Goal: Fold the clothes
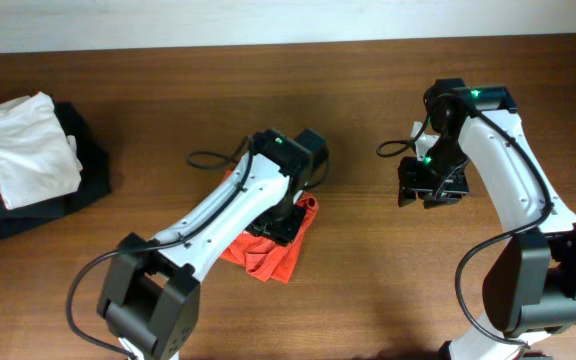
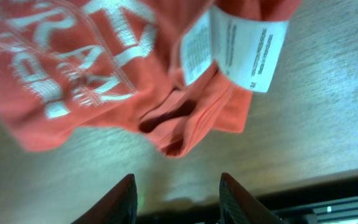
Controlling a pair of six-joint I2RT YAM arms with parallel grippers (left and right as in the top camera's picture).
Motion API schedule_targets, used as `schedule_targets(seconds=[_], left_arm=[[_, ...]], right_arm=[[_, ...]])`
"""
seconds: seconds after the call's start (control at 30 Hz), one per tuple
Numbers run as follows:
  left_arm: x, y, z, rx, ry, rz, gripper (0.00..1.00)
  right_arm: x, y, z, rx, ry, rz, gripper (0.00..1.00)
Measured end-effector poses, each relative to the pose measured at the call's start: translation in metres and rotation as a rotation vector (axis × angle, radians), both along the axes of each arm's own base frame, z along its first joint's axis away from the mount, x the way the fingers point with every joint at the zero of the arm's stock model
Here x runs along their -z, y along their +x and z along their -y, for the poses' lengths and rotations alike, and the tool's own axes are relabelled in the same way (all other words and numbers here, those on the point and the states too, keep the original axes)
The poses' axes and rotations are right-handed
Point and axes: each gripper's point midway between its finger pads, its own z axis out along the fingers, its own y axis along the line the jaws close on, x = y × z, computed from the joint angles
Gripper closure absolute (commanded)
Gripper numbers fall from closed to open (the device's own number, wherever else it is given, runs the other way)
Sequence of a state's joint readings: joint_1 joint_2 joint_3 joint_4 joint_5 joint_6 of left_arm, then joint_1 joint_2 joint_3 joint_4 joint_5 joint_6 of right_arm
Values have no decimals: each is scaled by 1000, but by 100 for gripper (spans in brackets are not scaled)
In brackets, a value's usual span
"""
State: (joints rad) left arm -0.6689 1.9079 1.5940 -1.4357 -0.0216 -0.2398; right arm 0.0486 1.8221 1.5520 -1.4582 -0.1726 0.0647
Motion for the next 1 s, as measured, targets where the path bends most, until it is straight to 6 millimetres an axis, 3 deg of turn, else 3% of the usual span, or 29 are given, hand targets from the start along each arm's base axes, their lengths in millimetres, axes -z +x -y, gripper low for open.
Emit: schedule_targets(seconds=[0.03,0.07,0.13,0.17,0.2,0.27,0.33,0.43,0.47,0.53,0.6,0.63,0.67,0.73,0.8,0.87,1.0], left_arm=[[-10,9,-3,-12,2,26,46],[-26,31,-7,-56,-34,94,36],[-59,83,-28,-184,-147,267,33],[-78,111,-58,-269,-211,344,32],[-80,116,-71,-288,-231,341,32],[-68,126,-85,-305,-299,285,32],[-41,137,-97,-332,-366,205,32],[3,144,-92,-316,-454,79,32],[15,143,-89,-311,-463,45,32],[40,141,-86,-314,-466,-21,32],[54,141,-86,-316,-464,-46,32],[56,140,-86,-316,-461,-51,32],[56,140,-86,-316,-459,-50,32],[56,140,-86,-316,-458,-51,32],[56,141,-86,-315,-459,-47,22],[56,141,-85,-309,-464,-48,16],[52,144,-57,-206,-599,-34,13]], right_arm=[[0,0,0,-3,0,1,44],[0,1,0,-3,1,3,41],[0,2,-2,-4,10,9,41],[-1,4,-9,-15,55,20,41],[-5,7,-30,-76,164,46,41],[-14,16,-77,-200,332,130,41],[-22,31,-139,-368,443,276,41],[-31,48,-210,-515,540,456,41],[-26,46,-226,-538,556,458,41],[7,31,-250,-575,562,365,41],[43,21,-254,-570,540,259,57],[66,12,-247,-548,505,167,59],[99,-7,-223,-506,402,5,59],[106,-16,-196,-452,297,-90,58],[107,-10,-180,-409,268,-96,54],[107,-8,-178,-394,263,-97,54],[107,-8,-178,-392,262,-97,54]])
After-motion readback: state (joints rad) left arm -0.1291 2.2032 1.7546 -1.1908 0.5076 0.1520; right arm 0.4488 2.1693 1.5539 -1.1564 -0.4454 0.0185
